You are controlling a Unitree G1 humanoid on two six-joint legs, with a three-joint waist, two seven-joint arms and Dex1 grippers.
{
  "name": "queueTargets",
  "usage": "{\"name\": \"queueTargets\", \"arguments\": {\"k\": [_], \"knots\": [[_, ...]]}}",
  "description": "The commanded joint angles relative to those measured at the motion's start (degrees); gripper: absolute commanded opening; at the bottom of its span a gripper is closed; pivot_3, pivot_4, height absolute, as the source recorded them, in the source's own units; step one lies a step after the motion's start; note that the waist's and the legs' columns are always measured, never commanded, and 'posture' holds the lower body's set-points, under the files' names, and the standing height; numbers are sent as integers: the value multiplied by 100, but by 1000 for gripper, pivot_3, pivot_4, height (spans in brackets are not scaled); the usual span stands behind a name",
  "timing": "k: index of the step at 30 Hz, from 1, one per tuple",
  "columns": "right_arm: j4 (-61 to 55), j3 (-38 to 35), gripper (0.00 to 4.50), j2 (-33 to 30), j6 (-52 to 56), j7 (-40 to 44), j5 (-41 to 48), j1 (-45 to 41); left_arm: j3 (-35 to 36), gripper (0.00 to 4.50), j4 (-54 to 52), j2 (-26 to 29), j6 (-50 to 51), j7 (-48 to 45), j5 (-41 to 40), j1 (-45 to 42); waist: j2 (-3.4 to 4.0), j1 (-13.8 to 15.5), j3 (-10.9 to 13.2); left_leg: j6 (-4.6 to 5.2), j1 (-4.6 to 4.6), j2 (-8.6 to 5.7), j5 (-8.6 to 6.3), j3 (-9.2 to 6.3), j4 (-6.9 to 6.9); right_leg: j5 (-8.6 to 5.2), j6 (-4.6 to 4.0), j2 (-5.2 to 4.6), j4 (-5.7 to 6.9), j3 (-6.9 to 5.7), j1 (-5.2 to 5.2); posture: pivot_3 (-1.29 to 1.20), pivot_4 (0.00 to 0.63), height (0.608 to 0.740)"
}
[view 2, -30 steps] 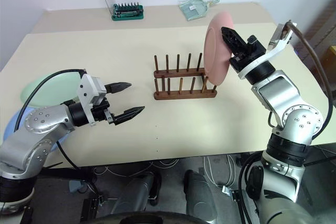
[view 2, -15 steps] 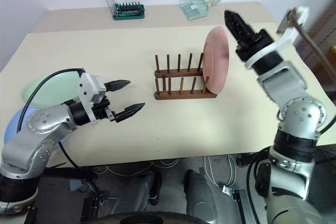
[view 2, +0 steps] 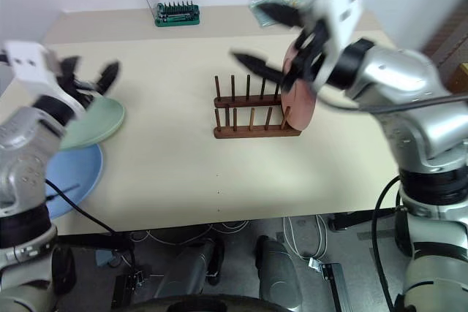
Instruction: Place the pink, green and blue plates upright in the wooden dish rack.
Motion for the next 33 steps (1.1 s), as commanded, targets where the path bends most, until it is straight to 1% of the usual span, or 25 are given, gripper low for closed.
{"name": "queueTargets", "arguments": {"k": [1, 4, 7, 9, 13, 16, 23, 26, 28, 29, 30, 33], "knots": [[56, 110, 3944, 234, -364, 316, -424, 36, 682, 4500, 6, 332, 770, 884, 504, -109, -1, 1, 0, 0, 0, -8, 0, 0, -1, 5, -4, -3, 0, 2, 0, 0, 150, 740], [170, 144, 3944, 447, -448, 504, -597, 71, 1241, 4500, 13, 460, 1352, 1283, 674, -233, -10, 5, 4, -1, -3, -14, 0, 0, -5, 14, -10, 1, 4, 7, -9, 0, 150, 740], [280, 144, 3944, 611, -478, 650, -737, 77, 1669, 4500, -14, 450, 2105, 1393, 721, -233, -19, 18, 3, -11, -8, -14, 2, -10, -6, 15, -11, 0, 9, 6, -16, 0, 150, 740], [303, 139, 3944, 684, -485, 745, -788, 81, 1793, 4500, -86, 367, 2417, 1393, 755, -161, -22, 19, 1, -23, -8, -16, -3, -11, -5, 15, -11, 0, 13, 6, -16, 0, 150, 740], [253, 156, 3944, 858, -475, 920, -819, 88, 2135, 4500, -106, -13, 3144, 1328, 800, -101, -26, 7, -1, -34, -6, -16, -2, -12, -3, 16, -13, 0, 16, 6, -15, 0, 150, 740], [217, 139, 3944, 937, -440, 968, -870, 120, 2317, 4500, -121, -283, 3402, 1239, 809, -193, -33, 3, -1, -38, -4, -15, 0, -14, -5, 17, -14, 1, 23, 6, -18, 0, 150, 740], [147, 92, 3944, 975, -421, 988, -998, 275, 2475, 4500, -53, -779, 3472, 1291, 1104, -240, -34, 4, -2, -45, -4, -15, 4, -14, -6, 18, -15, -1, 26, 7, -20, 0, 150, 740], [124, 77, 3985, 979, -430, 974, -1049, 320, 2525, 3683, -41, -964, 3467, 1304, 1186, -326, -35, 4, -2, -47, -4, -15, 5, -14, -6, 19, -17, -1, 27, 7, -20, 0, 150, 740], [114, 67, 3985, 988, -427, 974, -1062, 330, 2554, 2728, -49, -1033, 3458, 1304, 1245, -373, -35, 5, -2, -47, -4, -15, 5, -14, -6, 19, -17, -1, 27, 7, -20, 0, 150, 740], [107, 64, 3985, 992, -423, 972, -1064, 335, 2557, 2079, -54, -1048, 3452, 1292, 1268, -381, -36, 5, -3, -47, -4, -15, 5, -14, -6, 19, -17, -1, 27, 7, -20, 0, 150, 740], [97, 62, 3985, 996, -422, 969, -1064, 341, 2556, 1700, -62, -1063, 3420, 1283, 1290, -386, -36, 4, -3, -48, -4, -15, 5, -14, -6, 19, -17, -1, 27, 7, -20, 0, 150, 740], [73, 44, 3985, 997, -430, 974, -1075, 363, 2550, 64, -51, -1099, 3385, 1264, 1352, -437, -36, 3, -3, -49, -4, -15, 6, -14, -6, 19, -17, 0, 28, 7, -21, 0, 150, 740]]}}
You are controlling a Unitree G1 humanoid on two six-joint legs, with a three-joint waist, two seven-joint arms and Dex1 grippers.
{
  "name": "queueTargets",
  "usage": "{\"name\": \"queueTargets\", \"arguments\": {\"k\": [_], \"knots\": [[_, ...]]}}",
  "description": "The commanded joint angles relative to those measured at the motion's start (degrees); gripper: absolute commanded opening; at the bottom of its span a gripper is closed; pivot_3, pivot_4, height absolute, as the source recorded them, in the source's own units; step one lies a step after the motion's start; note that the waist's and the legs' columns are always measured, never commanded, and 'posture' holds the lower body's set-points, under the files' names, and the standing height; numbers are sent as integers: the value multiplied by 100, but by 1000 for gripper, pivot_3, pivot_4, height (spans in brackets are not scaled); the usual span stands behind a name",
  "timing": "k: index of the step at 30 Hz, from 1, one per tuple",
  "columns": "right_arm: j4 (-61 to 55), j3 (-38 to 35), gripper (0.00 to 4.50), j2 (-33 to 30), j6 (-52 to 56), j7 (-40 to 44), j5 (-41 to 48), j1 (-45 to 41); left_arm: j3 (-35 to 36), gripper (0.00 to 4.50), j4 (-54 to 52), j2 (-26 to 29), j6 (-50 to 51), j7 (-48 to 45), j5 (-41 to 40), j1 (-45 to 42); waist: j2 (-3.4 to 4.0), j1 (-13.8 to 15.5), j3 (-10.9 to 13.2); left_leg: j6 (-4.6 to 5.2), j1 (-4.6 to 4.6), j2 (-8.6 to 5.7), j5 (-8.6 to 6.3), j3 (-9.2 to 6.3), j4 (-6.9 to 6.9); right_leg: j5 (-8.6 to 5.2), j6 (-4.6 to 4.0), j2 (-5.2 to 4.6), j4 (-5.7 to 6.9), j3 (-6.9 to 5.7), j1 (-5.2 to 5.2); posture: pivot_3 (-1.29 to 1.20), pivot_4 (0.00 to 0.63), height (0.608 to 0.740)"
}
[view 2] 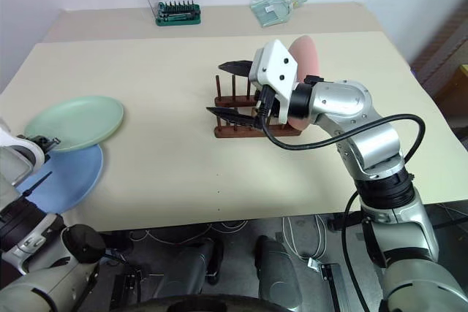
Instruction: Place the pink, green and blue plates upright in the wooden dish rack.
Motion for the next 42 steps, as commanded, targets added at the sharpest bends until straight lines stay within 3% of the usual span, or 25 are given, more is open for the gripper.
{"name": "queueTargets", "arguments": {"k": [1, 8, 14, 17, 18, 19, 23, 28, 39, 42], "knots": [[-239, -201, 3985, 13, -69, 13, -16, -3, 59, 21, -125, 7, -91, -34, 103, -100, 0, 1, 0, -1, 0, 0, 0, 0, 0, 0, 0, 0, 1, 0, 0, 0, 150, 740], [-264, -244, 3985, -2, -69, 82, -13, 10, 1, 21, -207, -67, -135, -158, 123, -234, 0, 1, 0, -3, 2, 0, 2, 0, 1, 1, -1, 0, 4, 0, 0, 0, 150, 740], [-300, -252, 3985, 40, -35, 146, 30, -73, -213, 21, -719, -265, -1423, -361, -238, -793, -14, 10, -1, -5, 0, 0, 3, -2, 3, 2, -3, -1, 1, -1, 3, 0, 150, 740], [-258, -243, 3985, 143, 54, 108, 93, -217, -752, 21, -1016, -290, -1891, -491, -363, -1012, -14, 5, -1, -7, 0, 0, 4, 1, 2, 2, -3, -2, 1, 0, 3, 0, 150, 740], [-191, -177, 3985, 261, -40, 27, -28, -356, -1151, 21, -1118, -318, -2152, -566, -367, -1085, -14, 5, -1, -12, 0, 0, 7, 0, 2, 2, -3, -2, 1, 0, 2, 0, 150, 740], [-143, -132, 4491, 347, -113, -29, -127, -451, -1418, 0, -1171, -340, -2337, -608, -366, -1118, -14, 5, -1, -18, 0, 0, 11, 0, 2, 3, -4, -1, 3, 0, 2, 0, 150, 740], [323, 567, 4491, 571, -1264, -310, -1569, -754, -2434, 0, -1230, -467, -3022, -710, -267, -1178, -14, 0, -2, -18, 3, 0, 13, 3, 2, 6, -8, 2, 5, 1, 2, 0, 150, 740], [883, 1055, 4491, 820, -2277, -554, -2638, -940, -3333, 0, -1264, -662, -3453, -641, -126, -1256, -14, -13, -2, -25, 4, 0, 32, 8, 0, 6, -8, 8, 9, 4, -2, 0, 150, 740], [1855, 1163, 4491, 1125, -3109, -1103, -3823, -1106, -3788, 0, -1585, -836, -3368, -826, -446, -1114, -13, -12, -2, -27, 5, 1, 38, 6, 0, 6, -9, 16, 20, 5, -5, 0, 150, 740], [2042, 1240, 3610, 1117, -3367, -1218, -4135, -1043, -3779, 0, -1647, -782, -3293, -861, -515, -1078, -13, -12, -2, -27, 5, 0, 38, 7, 1, 6, -10, 16, 20, 5, -4, 0, 150, 740]]}}
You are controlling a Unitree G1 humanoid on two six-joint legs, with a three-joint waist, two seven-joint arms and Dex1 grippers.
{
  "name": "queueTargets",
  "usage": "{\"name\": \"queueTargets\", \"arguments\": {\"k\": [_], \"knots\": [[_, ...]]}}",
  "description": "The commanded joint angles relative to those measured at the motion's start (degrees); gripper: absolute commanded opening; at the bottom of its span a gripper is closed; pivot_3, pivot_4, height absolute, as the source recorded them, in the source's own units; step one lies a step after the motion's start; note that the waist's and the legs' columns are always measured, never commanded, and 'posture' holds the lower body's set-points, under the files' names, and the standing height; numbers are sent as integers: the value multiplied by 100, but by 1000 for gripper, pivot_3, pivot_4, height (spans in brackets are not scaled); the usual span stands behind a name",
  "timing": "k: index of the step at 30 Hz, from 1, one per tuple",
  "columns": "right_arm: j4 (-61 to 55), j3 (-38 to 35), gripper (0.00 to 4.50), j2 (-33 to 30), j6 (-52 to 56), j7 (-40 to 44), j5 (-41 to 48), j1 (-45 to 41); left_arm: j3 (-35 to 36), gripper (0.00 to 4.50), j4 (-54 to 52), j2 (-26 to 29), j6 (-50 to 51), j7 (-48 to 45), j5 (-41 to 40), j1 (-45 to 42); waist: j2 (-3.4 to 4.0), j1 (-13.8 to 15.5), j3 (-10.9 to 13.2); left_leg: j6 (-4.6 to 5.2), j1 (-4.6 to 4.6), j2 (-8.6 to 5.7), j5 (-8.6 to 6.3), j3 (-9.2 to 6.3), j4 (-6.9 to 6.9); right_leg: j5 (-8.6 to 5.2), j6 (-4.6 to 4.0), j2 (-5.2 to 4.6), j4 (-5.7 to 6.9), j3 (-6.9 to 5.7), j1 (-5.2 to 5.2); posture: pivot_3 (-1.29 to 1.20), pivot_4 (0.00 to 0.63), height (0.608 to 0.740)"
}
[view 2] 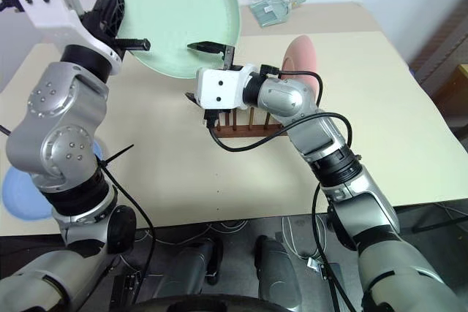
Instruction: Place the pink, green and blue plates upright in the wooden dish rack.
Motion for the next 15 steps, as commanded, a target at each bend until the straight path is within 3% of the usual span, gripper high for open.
{"name": "queueTargets", "arguments": {"k": [1, 7, 13, 15], "knots": [[62, -26, 3151, 43, -318, -182, -263, -83, 34, 0, -293, 88, 22, -40, -110, 19, 0, 0, 0, 0, 0, 0, 0, 0, 0, 0, 0, 0, 0, 0, 0, 0, 150, 740], [57, -50, 35, 145, -420, -245, -392, 11, -15, 0, -335, 133, 76, -50, -173, 90, 0, -5, 0, -4, 3, 0, 3, 0, 0, 0, 0, 2, 6, 2, -1, 0, 150, 740], [13, -92, 35, 173, -454, -292, -537, 93, 111, 0, -362, -4, 102, -26, -362, 117, 0, -2, 0, -4, 5, 0, 4, 0, 2, 0, -1, 2, 13, 2, 0, 0, 150, 740], [-17, -97, 0, 176, -453, -292, -559, 141, 188, 695, -380, -95, -21, -48, -425, 229, 0, -1, 0, -4, 6, 0, 4, 0, 2, 0, -1, 2, 13, 2, 0, 0, 150, 740]]}}
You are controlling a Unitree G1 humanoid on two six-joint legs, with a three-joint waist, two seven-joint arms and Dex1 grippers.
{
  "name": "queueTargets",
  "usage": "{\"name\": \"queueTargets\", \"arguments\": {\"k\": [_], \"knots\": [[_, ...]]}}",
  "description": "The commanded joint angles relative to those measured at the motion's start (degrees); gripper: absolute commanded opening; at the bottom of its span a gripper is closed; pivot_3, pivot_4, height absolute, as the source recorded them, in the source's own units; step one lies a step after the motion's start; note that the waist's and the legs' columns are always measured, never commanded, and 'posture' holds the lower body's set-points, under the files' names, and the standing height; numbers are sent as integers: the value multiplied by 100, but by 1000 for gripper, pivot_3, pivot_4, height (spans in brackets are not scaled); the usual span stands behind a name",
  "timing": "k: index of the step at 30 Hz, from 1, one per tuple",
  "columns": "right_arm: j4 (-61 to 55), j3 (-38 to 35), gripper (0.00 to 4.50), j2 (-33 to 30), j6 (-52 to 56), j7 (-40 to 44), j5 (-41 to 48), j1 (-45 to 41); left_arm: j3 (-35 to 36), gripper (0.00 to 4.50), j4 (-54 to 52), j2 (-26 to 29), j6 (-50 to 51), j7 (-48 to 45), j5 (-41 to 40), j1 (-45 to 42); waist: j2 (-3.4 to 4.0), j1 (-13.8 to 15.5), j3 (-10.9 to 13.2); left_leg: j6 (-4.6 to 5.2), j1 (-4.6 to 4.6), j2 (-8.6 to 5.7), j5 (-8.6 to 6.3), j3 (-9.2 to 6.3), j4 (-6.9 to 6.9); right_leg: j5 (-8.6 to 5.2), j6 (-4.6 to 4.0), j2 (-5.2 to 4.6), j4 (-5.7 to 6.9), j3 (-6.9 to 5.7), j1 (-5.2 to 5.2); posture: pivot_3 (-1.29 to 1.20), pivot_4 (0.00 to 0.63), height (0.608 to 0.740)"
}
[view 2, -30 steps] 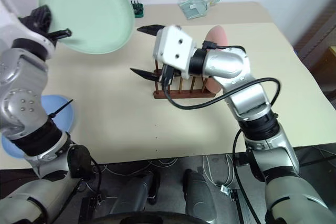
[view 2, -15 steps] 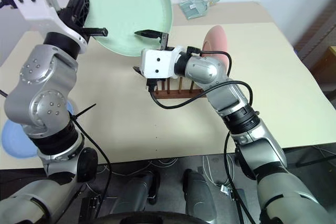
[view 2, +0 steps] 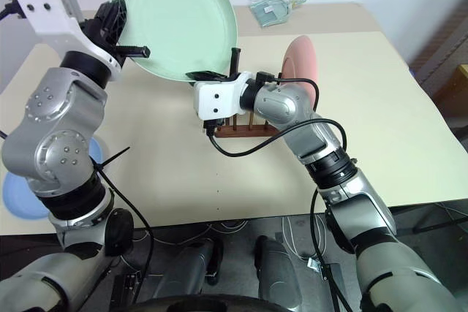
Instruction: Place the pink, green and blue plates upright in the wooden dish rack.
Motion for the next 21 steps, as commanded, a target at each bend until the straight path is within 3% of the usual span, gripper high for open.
{"name": "queueTargets", "arguments": {"k": [1, 7, 8, 13, 17, 21], "knots": [[-197, -141, 0, 62, 10, -103, -15, 36, 81, 1000, -357, -126, -250, -48, -233, 124, 0, -1, 0, 0, 0, 0, 0, 0, 0, 0, 0, 0, 1, 0, 0, 0, 150, 740], [-265, -179, 0, 51, 18, -90, -13, 93, 1063, 4115, -315, -491, -877, 340, -901, -208, -1, -11, 0, 0, 7, 0, 0, 1, 4, -1, -1, -1, 22, 3, -3, 0, 150, 740], [-266, -186, 0, 55, 15, -88, 2, 90, 1242, 4450, -294, -499, -965, 402, -1058, -279, -1, -13, 0, 1, 9, 0, -1, 0, 4, -2, -2, -1, 25, 3, -3, 0, 150, 740], [-420, -345, 0, 180, 184, 2, 391, 97, 1744, 4450, -154, 92, -1244, 346, -1330, -231, -1, -20, 0, 8, 27, 1, -4, 1, 0, -3, -5, 1, 32, 3, 9, 0, 150, 740], [-900, -737, 0, 418, 875, 274, 1365, 18, 1914, 4450, 142, 1073, -1413, -103, -1125, 286, 0, -49, 1, 2, 33, 1, 0, 1, -3, -4, -6, 2, 41, 6, 8, 0, 150, 740], [-1441, -1162, 0, 555, 1750, 470, 2307, -54, 1994, 4450, 310, 1598, -1574, -531, -1235, 855, 0, -26, 1, 17, 39, 1, -9, -1, -3, -4, -6, 2, 41, 6, 14, 0, 150, 740]]}}
